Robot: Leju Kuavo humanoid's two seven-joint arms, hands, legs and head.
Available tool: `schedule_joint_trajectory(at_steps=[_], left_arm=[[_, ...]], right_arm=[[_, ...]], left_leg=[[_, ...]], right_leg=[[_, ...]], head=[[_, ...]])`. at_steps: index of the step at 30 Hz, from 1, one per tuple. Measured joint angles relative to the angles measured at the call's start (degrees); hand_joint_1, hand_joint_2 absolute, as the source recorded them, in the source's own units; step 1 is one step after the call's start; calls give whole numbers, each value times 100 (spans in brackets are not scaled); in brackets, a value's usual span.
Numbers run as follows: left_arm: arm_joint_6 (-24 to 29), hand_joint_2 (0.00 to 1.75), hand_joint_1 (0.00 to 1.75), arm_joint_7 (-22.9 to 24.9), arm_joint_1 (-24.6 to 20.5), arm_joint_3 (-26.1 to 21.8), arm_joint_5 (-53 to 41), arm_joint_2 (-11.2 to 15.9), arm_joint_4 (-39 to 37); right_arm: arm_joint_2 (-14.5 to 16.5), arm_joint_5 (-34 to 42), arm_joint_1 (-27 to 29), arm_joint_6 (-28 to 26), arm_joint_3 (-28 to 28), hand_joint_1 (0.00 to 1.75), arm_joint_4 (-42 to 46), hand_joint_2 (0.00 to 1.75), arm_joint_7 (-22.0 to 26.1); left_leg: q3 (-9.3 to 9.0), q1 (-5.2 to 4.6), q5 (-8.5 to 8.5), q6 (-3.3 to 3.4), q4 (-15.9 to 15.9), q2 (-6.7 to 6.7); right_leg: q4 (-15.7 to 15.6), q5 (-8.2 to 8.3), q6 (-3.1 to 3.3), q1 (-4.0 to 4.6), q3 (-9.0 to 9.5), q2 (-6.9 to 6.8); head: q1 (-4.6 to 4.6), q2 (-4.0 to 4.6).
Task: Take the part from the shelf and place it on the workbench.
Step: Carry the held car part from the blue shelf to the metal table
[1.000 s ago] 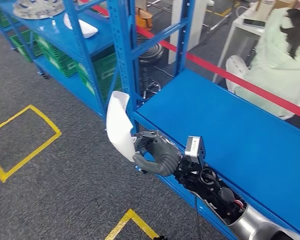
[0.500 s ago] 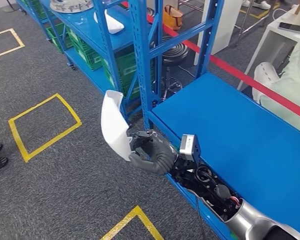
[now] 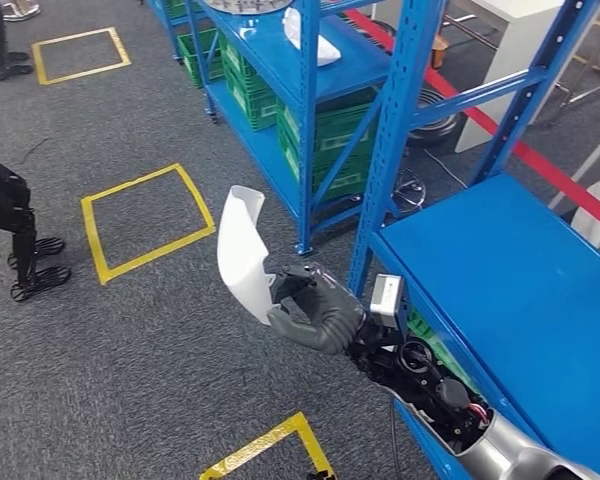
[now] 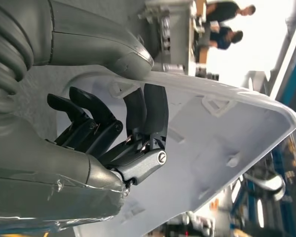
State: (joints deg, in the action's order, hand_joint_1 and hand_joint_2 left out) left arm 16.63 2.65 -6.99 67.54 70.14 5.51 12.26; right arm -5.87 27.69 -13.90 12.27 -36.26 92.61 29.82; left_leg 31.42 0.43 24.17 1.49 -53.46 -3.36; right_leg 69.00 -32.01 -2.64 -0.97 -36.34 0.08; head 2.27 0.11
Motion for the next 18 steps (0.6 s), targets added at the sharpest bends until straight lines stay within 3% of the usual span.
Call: schedule_joint_trajectory(at_steps=[2, 3, 5, 7, 9, 11, 13, 14, 15, 16, 18], left_arm=[[-1, 175, 0, 1, 1, 0, -15, -5, 0], [-1, 175, 0, 1, -4, 0, -22, -7, 0], [-2, 175, 0, 2, -6, 0, -30, -5, 0], [-4, 175, 0, 8, 19, 0, -40, 12, 0], [-24, 175, 0, 20, 30, 0, -56, 21, 1], [-44, 175, 0, 27, 12, 0, -70, 17, 2], [-46, 175, 0, 28, 4, 1, -79, 14, 2], [-46, 175, 0, 28, 7, 1, -81, 14, 2], [-46, 175, 0, 28, 11, 2, -82, 14, 2], [-46, 175, 0, 28, 13, 2, -84, 16, 2], [-46, 175, 0, 28, 1, 2, -87, 21, 2]], right_arm=[[-6, -2, 3, -21, 10, 175, 8, 175, 0], [-8, -2, 5, -30, 18, 175, 16, 175, -1], [-10, -4, 11, -36, 27, 175, 27, 175, -1], [-10, -7, 13, -40, 31, 175, 34, 175, -3], [-10, -9, 16, -48, 35, 175, 52, 175, -2], [-10, -11, 30, -57, 38, 175, 69, 175, 2], [-10, -14, 62, -62, 38, 175, 72, 175, 2], [-10, -15, 78, -62, 37, 175, 72, 175, 2], [-10, -15, 89, -62, 37, 175, 73, 175, 2], [-10, -15, 93, -62, 37, 175, 75, 175, 2], [-10, -30, 91, -64, 41, 175, 79, 175, 3]], left_leg=[[-13, -8, 26, -33, -30, -150], [-2, -10, 35, -57, -48, -217], [37, -5, 37, -118, -64, -329], [62, 18, 38, -184, -65, -364], [196, 13, 199, -248, -335, -121], [580, 16, 559, -304, -1083, 185], [946, 32, 776, -337, -1756, 279], [981, 36, 729, -339, -1796, 294], [878, 36, 571, -330, -1573, 315], [666, 31, 356, -309, -1158, 374], [240, -13, 49, -238, -332, 584]], right_leg=[[-839, 448, 42, -10, 342, 186], [-1150, 567, 60, -20, 468, 283], [-1384, 594, 97, -14, 556, 360], [-1421, 607, 154, -11, 576, 250], [-1466, 624, 216, -25, 610, 127], [-1479, 614, 252, -13, 624, -9], [-1478, 592, 266, 2, 629, -156], [-1478, 580, 265, 4, 636, -222], [-1478, 567, 258, 4, 650, -285], [-1478, 551, 246, 5, 671, -343], [-1477, 512, 203, 28, 714, -445]], head=[[39, 0], [45, 0], [24, 0], [6, 0], [-58, 0], [-140, 0], [-168, 0], [-176, 0], [-181, 0], [-186, 0], [-191, 0]])
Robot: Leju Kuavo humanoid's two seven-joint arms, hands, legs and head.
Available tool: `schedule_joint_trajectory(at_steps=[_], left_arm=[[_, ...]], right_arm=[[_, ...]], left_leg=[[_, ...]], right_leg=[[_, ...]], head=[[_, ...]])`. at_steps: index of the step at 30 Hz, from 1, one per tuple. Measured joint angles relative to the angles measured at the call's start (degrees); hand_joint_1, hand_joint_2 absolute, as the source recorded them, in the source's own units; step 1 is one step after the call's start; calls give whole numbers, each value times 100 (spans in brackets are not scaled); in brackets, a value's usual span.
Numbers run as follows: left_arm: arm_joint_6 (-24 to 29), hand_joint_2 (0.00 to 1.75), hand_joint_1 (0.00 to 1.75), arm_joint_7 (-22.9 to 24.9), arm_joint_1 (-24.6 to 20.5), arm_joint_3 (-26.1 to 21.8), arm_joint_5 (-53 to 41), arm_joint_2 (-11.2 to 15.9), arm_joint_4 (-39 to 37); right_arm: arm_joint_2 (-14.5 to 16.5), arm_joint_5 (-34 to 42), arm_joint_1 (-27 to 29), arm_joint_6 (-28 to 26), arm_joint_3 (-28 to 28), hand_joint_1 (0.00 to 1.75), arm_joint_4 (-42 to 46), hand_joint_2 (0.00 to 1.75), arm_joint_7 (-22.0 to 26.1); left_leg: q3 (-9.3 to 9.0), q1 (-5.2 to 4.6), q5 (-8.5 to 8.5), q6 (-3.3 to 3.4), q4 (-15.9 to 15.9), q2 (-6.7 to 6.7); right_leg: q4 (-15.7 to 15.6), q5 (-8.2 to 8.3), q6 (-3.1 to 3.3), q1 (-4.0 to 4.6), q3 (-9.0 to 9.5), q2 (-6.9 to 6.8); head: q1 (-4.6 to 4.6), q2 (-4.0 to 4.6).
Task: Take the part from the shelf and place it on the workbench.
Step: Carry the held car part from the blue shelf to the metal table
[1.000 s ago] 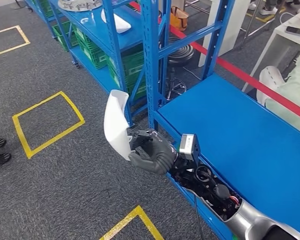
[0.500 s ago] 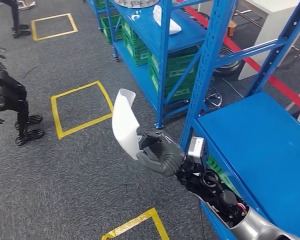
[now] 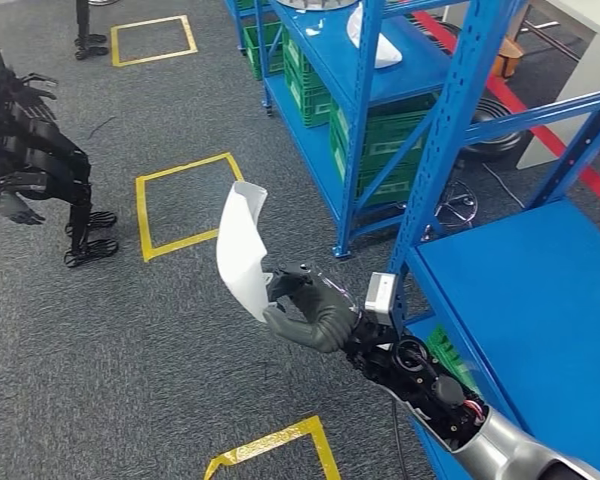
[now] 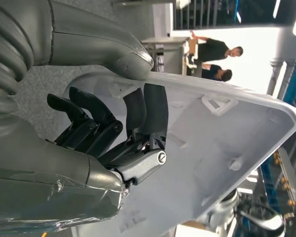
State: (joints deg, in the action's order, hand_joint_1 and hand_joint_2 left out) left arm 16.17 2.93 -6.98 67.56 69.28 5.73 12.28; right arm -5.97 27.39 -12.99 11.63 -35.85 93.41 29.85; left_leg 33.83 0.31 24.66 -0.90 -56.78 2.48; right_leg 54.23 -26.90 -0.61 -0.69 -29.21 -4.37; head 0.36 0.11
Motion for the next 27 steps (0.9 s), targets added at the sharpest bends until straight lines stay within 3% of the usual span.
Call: schedule_joint_trajectory(at_steps=[2, 4, 5, 6, 8, 10, 11, 12, 13, 15, 17, 19, 21, 23, 24, 26, 27], left_arm=[[3, 175, 0, 0, -9, 0, -2, 2, 0], [9, 175, 0, 0, 2, 0, 5, 1, 1], [10, 175, 0, 0, 8, 0, 13, -3, 1], [11, 175, 0, 0, 8, 0, 22, -7, 0], [11, 175, 0, 0, 1, 0, 38, -15, -1], [11, 175, 0, 0, -5, 0, 47, -19, 0], [11, 175, 0, 3, -4, 0, 52, -23, 0], [11, 175, 0, 9, -2, 0, 61, -29, 0], [11, 175, 0, 17, 1, 0, 73, -37, 0], [11, 175, 0, 46, 2, -1, 104, -56, 0], [11, 175, 0, 68, -1, -2, 130, -67, -1], [11, 175, 0, 72, 13, -2, 143, -63, -2], [11, 175, 0, 69, 33, -2, 145, -66, -2], [11, 175, 0, 66, 22, -2, 145, -79, -2], [11, 175, 0, 66, 12, -2, 145, -83, -2], [11, 175, 0, 66, 10, -2, 145, -85, -2], [11, 175, 0, 66, 14, -2, 145, -85, -2]], right_arm=[[0, -43, 1, -5, 4, 175, 3, 175, 2], [0, -72, 3, -7, 6, 175, 12, 175, 2], [0, -72, 3, -7, 5, 175, 18, 175, 1], [0, -71, 3, -5, 7, 175, 24, 175, 1], [0, -70, 16, -4, 7, 175, 30, 175, 0], [0, -70, 51, -4, 7, 175, 27, 175, -1], [0, -71, 65, 1, 6, 175, 25, 175, -2], [0, -71, 73, 8, 6, 175, 22, 175, -3], [0, -72, 73, 17, 6, 175, 21, 175, -7], [0, -72, 64, 47, 3, 175, 18, 175, -16], [1, -73, 61, 79, -8, 175, 10, 175, -28], [2, -76, 57, 100, -15, 175, 2, 175, -39], [7, -79, 44, 114, -18, 175, -2, 175, -41], [11, -84, 39, 125, -21, 175, -3, 175, -38], [11, -87, 41, 130, -21, 175, -3, 175, -37], [11, -99, 55, 133, -28, 175, -7, 175, -41], [11, -104, 59, 133, -34, 175, -7, 175, -43]], left_leg=[[-136, -49, -50, 70, 283, 68], [-146, -43, -58, 125, 304, -59], [-164, -27, -64, 153, 327, -115], [-183, -9, -75, 183, 350, -167], [-201, 6, -81, 224, 367, -277], [-202, 0, -74, 242, 356, -415], [-205, -2, -68, 245, 344, -498], [-210, 0, -60, 242, 329, -585], [-217, 3, -48, 230, 310, -671], [-207, 8, -18, 188, 259, -821], [-158, 23, -15, 126, 231, -946], [-126, 48, -37, 52, 244, -1065], [-52, 39, 50, -10, 94, -878], [262, 28, 360, -59, -531, -497], [483, 36, 539, -82, -952, -384], [761, 57, 675, -112, -1465, -305], [732, 64, 588, -119, -1395, -284]], right_leg=[[-3, -34, -55, 23, 33, -87], [-11, -69, -116, 19, 75, -138], [46, -127, -145, 11, 72, -57], [210, -241, -169, 4, 15, 66], [910, -607, -191, -7, -302, 337], [1644, -858, -202, -6, -684, 406], [1753, -819, -204, -8, -763, 416], [1622, -662, -200, -14, -732, 429], [1280, -421, -192, -23, -601, 473], [494, -46, -165, -55, -280, 728], [146, 34, -136, -58, -141, 910], [105, 36, -82, -44, -119, 820], [38, 61, -11, -60, -67, 672], [-4, 70, 34, -61, -35, 509], [-7, 65, 46, -53, -34, 427], [-6, 48, 53, -42, -32, 265], [-6, 39, 50, -44, -28, 193]], head=[[15, 0], [30, 0], [35, 0], [50, 0], [103, 0], [142, 0], [153, 0], [166, 0], [184, 0], [214, 0], [201, 0], [181, 0], [141, 0], [58, 0], [23, 0], [6, 0], [1, 0]])
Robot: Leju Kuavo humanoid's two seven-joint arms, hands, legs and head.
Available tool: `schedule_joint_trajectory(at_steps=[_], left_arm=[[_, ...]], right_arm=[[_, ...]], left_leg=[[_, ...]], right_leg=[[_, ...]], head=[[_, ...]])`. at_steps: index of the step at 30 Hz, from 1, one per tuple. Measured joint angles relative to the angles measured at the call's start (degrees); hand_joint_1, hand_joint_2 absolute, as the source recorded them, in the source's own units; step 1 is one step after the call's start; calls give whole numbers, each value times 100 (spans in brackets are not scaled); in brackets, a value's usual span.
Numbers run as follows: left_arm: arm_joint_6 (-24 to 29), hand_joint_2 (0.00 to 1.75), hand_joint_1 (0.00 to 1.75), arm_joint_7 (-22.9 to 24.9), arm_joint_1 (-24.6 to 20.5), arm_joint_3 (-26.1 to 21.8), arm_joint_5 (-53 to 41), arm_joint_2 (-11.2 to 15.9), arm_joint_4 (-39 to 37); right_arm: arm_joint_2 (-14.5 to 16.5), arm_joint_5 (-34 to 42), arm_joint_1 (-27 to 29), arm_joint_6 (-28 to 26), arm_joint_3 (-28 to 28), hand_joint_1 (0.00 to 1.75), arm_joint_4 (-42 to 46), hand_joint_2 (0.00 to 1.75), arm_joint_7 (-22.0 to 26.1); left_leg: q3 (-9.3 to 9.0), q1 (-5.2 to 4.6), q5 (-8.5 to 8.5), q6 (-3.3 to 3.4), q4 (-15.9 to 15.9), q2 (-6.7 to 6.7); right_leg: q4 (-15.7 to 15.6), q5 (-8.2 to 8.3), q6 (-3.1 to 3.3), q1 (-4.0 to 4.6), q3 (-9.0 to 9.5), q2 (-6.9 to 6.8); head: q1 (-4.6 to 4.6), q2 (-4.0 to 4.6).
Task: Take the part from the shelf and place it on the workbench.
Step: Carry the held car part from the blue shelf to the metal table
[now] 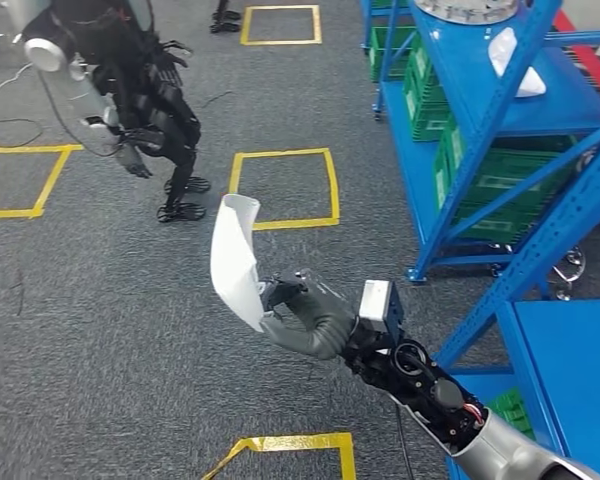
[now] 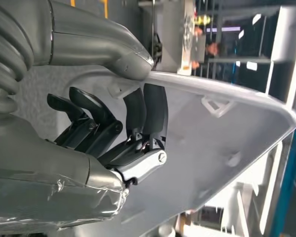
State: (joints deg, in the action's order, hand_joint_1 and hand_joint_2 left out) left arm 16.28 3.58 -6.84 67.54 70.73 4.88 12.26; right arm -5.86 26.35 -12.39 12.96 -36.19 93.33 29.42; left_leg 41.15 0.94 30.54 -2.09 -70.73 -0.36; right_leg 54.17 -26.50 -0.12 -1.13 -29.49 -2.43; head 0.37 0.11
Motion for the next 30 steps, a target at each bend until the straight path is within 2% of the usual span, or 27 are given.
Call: schedule_joint_trajectory(at_steps=[1, 2, 4, 5, 7, 8, 9, 10, 12, 13, 14, 15, 16, 17, 18, 19, 21, 23, 24, 25, 27, 28, 29, 30], left_arm=[[0, 175, 0, 0, 3, 0, 0, 2, 0], [0, 175, 0, 0, 3, 0, 0, 4, 0], [1, 175, 0, 0, -11, 0, 0, 7, 0], [1, 175, 0, 0, -17, 0, 0, 7, 0], [1, 175, 0, 0, -13, 0, 0, 7, 0], [1, 175, 0, 0, -5, 0, 0, 6, 0], [1, 175, 0, 0, 1, 0, 0, 4, 0], [2, 175, 0, 0, 1, 0, 0, 3, 0], [2, 175, 0, 0, -3, 0, 0, 1, 0], [2, 175, 0, 1, -6, 0, 0, 2, 0], [3, 175, 0, 4, -5, 0, 0, 3, 0], [3, 175, 0, 8, -4, 0, 0, 2, 0], [4, 175, 0, 12, -3, 0, -1, -1, 0], [5, 175, 0, 15, -3, 0, -3, -4, 0], [5, 175, 0, 15, -2, 0, -5, -12, 0], [7, 175, 0, 12, -5, 0, -10, -16, 0], [8, 175, 0, 0, -5, 0, -23, -20, 0], [8, 175, 0, -22, 13, 0, -29, -5, -1], [5, 175, 0, -36, 23, 0, -26, 1, -1], [2, 175, 0, -49, 23, 0, -17, 5, -1], [-6, 175, 0, -66, 8, 0, 7, 2, 0], [-7, 175, 0, -67, 1, 0, 22, 1, 0], [-6, 175, 0, -64, 0, 0, 37, 1, 0], [-2, 175, 0, -62, 3, -1, 51, 1, 0]], right_arm=[[0, -3, 3, 0, -7, 175, 1, 175, -1], [0, -3, 3, 0, -10, 175, 2, 175, -1], [0, -3, 1, 0, -12, 175, 4, 175, 0], [0, -2, 0, 0, -12, 175, 4, 175, 1], [0, -3, -3, 1, -16, 175, 7, 175, 1], [0, -3, -5, 2, -18, 175, 9, 175, 2], [0, -3, -8, 3, -19, 175, 11, 175, 3], [0, -2, -8, 4, -17, 175, 13, 175, 4], [0, 0, 3, 4, -16, 175, 11, 175, 8], [0, 0, 12, 4, -16, 175, 9, 175, 7], [0, 1, 21, 4, -17, 175, 7, 175, 7], [0, 1, 26, 5, -18, 175, 5, 175, 7], [-1, 1, 31, 5, -18, 175, 4, 175, 6], [-1, 1, 31, 4, -17, 175, 4, 175, 6], [-2, 1, 28, 3, -16, 175, 5, 175, 6], [-2, 3, 22, 1, -16, 175, 9, 175, 5], [-2, 18, 9, -11, -22, 175, 18, 175, -4], [-2, 43, -12, -41, -29, 175, 22, 175, -13], [-2, 53, -24, -59, -32, 175, 22, 175, -12], [-2, 60, -36, -71, -34, 175, 23, 175, -7], [-2, 69, -49, -84, -37, 175, 19, 175, 9], [-2, 75, -54, -79, -39, 175, 10, 175, 22], [-2, 86, -55, -72, -43, 175, -2, 175, 37], [-2, 105, -63, -58, -49, 175, -17, 175, 54]], left_leg=[[-154, 3, -170, 0, 301, 38], [-396, 2, -364, 7, 742, 138], [-787, -24, -602, 55, 1470, 339], [-865, -42, -633, 92, 1626, 388], [-861, -64, -633, 177, 1666, 281], [-872, -58, -639, 212, 1681, 219], [-888, -48, -647, 248, 1700, 159], [-906, -33, -657, 282, 1718, 103], [-917, -32, -658, 329, 1725, -11], [-919, -41, -656, 342, 1723, -79], [-924, -50, -652, 349, 1721, -156], [-934, -57, -648, 351, 1717, -238], [-947, -60, -643, 348, 1711, -325], [-962, -60, -634, 339, 1704, -407], [-968, -67, -622, 325, 1690, -478], [-958, -68, -614, 304, 1674, -545], [-916, -56, -616, 245, 1661, -656], [-891, -33, -624, 174, 1669, -722], [-864, -40, -586, 142, 1610, -636], [-775, -44, -480, 114, 1430, -487], [-411, -43, -135, 58, 717, -147], [-187, -31, 25, 32, 306, -70], [-30, -20, 96, 15, 29, -37], [21, -13, 59, 6, -35, -19]], right_leg=[[0, -10, -9, -4, 9, -67], [1, -22, -25, -2, 25, -127], [7, -56, -80, 29, 50, -230], [7, -70, -113, 46, 64, -276], [-17, -88, -181, 53, 107, -380], [-2, -120, -217, 40, 127, -361], [89, -197, -243, 27, 107, -274], [315, -338, -260, 15, 17, -139], [1119, -722, -268, 7, -374, 137], [1524, -859, -271, 8, -589, 192], [1761, -886, -270, 10, -732, 214], [1760, -787, -261, 9, -767, 228], [1518, -579, -245, 9, -690, 253], [1117, -322, -221, 9, -534, 314], [703, -116, -194, 6, -370, 441], [376, 15, -173, -2, -241, 552], [121, 54, -138, 9, -148, 668], [68, 66, -85, 8, -116, 552], [35, 79, -53, -2, -89, 485], [2, 91, -23, -11, -63, 412], [-25, 92, 13, 5, -40, 264], [-25, 85, 26, 17, -40, 183], [-24, 78, 29, 24, -39, 108], [-24, 68, 29, 29, -36, 34]], head=[[-4, 0], [-8, 0], [-9, 0], [4, 0], [37, 0], [48, 0], [58, 0], [82, 0], [143, 0], [169, 0], [185, 0], [193, 0], [202, 0], [219, 0], [236, 0], [240, 0], [225, 0], [212, 0], [194, 0], [154, 0], [62, 0], [32, 0], [24, 0], [19, 0]])
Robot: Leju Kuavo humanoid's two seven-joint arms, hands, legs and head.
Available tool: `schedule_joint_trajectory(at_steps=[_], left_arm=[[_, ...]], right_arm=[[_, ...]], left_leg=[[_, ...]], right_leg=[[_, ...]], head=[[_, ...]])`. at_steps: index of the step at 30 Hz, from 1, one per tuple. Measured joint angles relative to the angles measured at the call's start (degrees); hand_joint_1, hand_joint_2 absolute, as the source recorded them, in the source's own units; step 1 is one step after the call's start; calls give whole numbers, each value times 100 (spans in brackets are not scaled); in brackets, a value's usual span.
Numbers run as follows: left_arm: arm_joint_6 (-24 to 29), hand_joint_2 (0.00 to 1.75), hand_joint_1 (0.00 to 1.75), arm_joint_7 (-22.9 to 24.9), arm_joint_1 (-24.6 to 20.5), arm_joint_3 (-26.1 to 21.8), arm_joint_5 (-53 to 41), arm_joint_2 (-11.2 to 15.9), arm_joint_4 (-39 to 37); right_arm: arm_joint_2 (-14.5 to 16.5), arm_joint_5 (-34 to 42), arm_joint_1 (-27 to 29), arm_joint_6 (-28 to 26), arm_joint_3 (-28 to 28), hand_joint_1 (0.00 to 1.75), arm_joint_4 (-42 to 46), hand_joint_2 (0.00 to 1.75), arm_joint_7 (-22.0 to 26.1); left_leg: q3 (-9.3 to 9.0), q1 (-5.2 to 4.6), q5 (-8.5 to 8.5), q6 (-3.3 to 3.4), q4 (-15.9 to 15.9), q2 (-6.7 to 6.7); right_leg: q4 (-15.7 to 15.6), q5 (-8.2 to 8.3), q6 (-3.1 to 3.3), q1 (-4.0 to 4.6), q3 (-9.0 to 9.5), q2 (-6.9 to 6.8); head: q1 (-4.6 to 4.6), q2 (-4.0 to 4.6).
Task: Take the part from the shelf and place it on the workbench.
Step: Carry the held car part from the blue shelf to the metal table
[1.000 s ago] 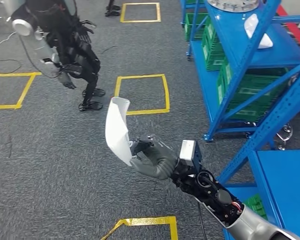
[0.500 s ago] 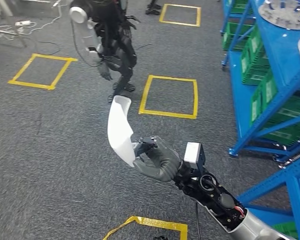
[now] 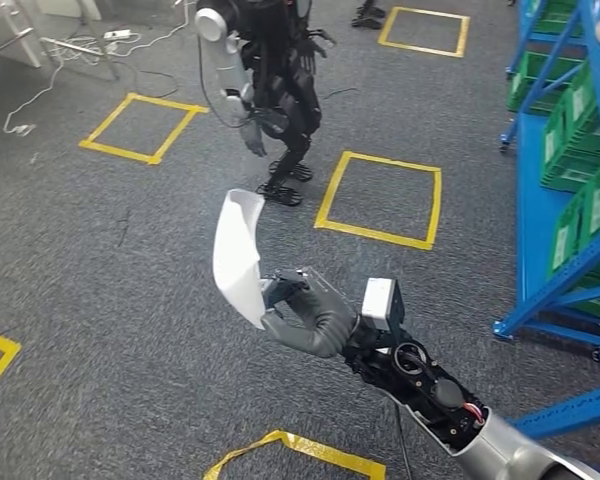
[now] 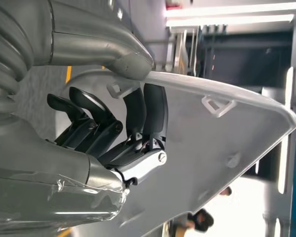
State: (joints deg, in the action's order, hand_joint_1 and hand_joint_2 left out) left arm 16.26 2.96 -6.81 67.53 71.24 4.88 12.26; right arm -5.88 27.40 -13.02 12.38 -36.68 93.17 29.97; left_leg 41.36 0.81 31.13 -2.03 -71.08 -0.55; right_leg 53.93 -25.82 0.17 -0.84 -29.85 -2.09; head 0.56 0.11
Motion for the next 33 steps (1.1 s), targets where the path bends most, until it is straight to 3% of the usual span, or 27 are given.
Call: schedule_joint_trajectory(at_steps=[1, 2, 4, 5, 6, 8, 10, 12, 14, 15, 16, 18, 20, 21, 23, 24, 26, 28, 30, 31, 33], left_arm=[[8, 175, 0, 3, 3, -1, 13, 1, 0], [19, 175, 0, 4, 6, -1, 21, 2, 0], [38, 175, 0, 2, -6, -2, 30, 5, 0], [45, 175, 0, -1, -13, -3, 29, 7, 0], [49, 175, 0, -3, -20, -3, 26, 8, 0], [53, 175, 0, -5, -16, -4, 19, 11, 0], [52, 175, 0, -7, -9, -4, 19, 11, 0], [51, 175, 0, -8, -13, -4, 19, 10, 0], [50, 175, 0, -8, -18, -4, 19, 16, 0], [50, 175, 0, -8, -17, -4, 19, 19, 0], [50, 175, 0, -8, -15, -4, 20, 20, 0], [50, 175, 0, -8, -9, -4, 22, 19, 0], [50, 175, 0, -15, -15, -4, 21, 16, 0], [50, 175, 0, -19, -15, -4, 19, 19, 0], [48, 175, 0, -23, 1, -4, 9, 31, -1], [45, 175, 0, -23, 14, -4, 4, 37, -1], [41, 175, 0, -23, 15, -4, -1, 41, -1], [39, 175, 0, -27, 0, -4, -1, 34, 0], [39, 175, 0, -32, -1, -4, 6, 32, 0], [39, 175, 0, -34, 2, -4, 12, 32, 0], [39, 175, 0, -35, 5, -5, 35, 34, 0]], right_arm=[[1, 22, -14, 19, -7, 175, -16, 175, 19], [1, 41, -37, 33, -13, 175, -30, 175, 37], [2, 58, -103, 53, -21, 175, -56, 175, 66], [2, 58, -136, 56, -25, 175, -68, 175, 76], [4, 58, -165, 56, -30, 175, -79, 175, 83], [9, 58, -208, 56, -45, 175, -91, 175, 91], [13, 58, -229, 56, -61, 175, -95, 175, 95], [13, 58, -227, 56, -73, 175, -105, 175, 100], [13, 58, -211, 56, -81, 175, -125, 175, 101], [13, 58, -204, 56, -85, 175, -136, 175, 100], [13, 58, -200, 56, -88, 175, -144, 175, 99], [13, 58, -203, 56, -93, 175, -152, 175, 99], [13, 57, -204, 56, -102, 175, -161, 175, 101], [13, 57, -203, 56, -107, 175, -164, 175, 101], [14, 56, -204, 56, -115, 175, -169, 175, 99], [15, 56, -207, 55, -116, 175, -169, 175, 98], [17, 57, -214, 55, -116, 175, -169, 175, 101], [17, 57, -211, 54, -116, 175, -170, 175, 98], [16, 58, -207, 55, -120, 175, -174, 175, 92], [17, 62, -214, 57, -124, 175, -179, 175, 92], [18, 69, -251, 66, -134, 175, -191, 175, 96]], left_leg=[[-79, 3, -142, 0, 188, 23], [-270, 1, -345, 11, 572, 80], [-694, -28, -675, 67, 1405, 313], [-809, -47, -746, 104, 1638, 387], [-845, -66, -761, 139, 1730, 408], [-835, -68, -774, 204, 1748, 275], [-860, -42, -797, 267, 1790, 157], [-879, -30, -805, 312, 1810, 44], [-882, -36, -800, 330, 1805, -92], [-885, -37, -797, 331, 1798, -171], [-890, -34, -793, 327, 1789, -252], [-898, -22, -774, 298, 1756, -409], [-867, -23, -753, 244, 1697, -545], [-843, -23, -752, 212, 1685, -605], [-814, -6, -772, 140, 1696, -720], [-797, -3, -757, 112, 1673, -694], [-626, -12, -554, 67, 1323, -430], [-232, -13, -181, 30, 535, -117], [60, -1, -17, 7, -28, -17], [40, 3, -95, 5, 19, 8], [-335, 4, -452, 22, 726, 146]], right_leg=[[0, -11, -4, 1, 9, -69], [0, -24, -14, 2, 23, -131], [4, -60, -54, 25, 57, -241], [6, -78, -81, 41, 72, -289], [7, -95, -109, 56, 83, -338], [7, -131, -168, 55, 107, -413], [216, -294, -220, 37, 45, -236], [923, -670, -245, 27, -268, 64], [1694, -960, -258, 27, -655, 173], [1829, -945, -260, 25, -740, 184], [1728, -814, -257, 22, -716, 193], [990, -350, -247, -6, -416, 339], [314, -77, -230, -42, -137, 578], [183, -57, -213, -43, -86, 646], [135, -61, -146, -27, -61, 570], [108, -50, -109, -24, -42, 503], [52, -23, -45, -32, -6, 361], [40, -26, -12, -7, 1, 212], [41, -42, -2, 10, 0, 57], [41, -51, -4, 12, 4, -15], [41, -76, -27, 13, 29, -141]], head=[[-6, 0], [-10, 0], [-22, 0], [-15, 0], [-8, 0], [11, 0], [31, 0], [79, 0], [116, 0], [129, 0], [144, 0], [181, 0], [191, 0], [182, 0], [156, 0], [143, 0], [73, 0], [1, 0], [-18, 0], [-23, 0], [-32, 0]])
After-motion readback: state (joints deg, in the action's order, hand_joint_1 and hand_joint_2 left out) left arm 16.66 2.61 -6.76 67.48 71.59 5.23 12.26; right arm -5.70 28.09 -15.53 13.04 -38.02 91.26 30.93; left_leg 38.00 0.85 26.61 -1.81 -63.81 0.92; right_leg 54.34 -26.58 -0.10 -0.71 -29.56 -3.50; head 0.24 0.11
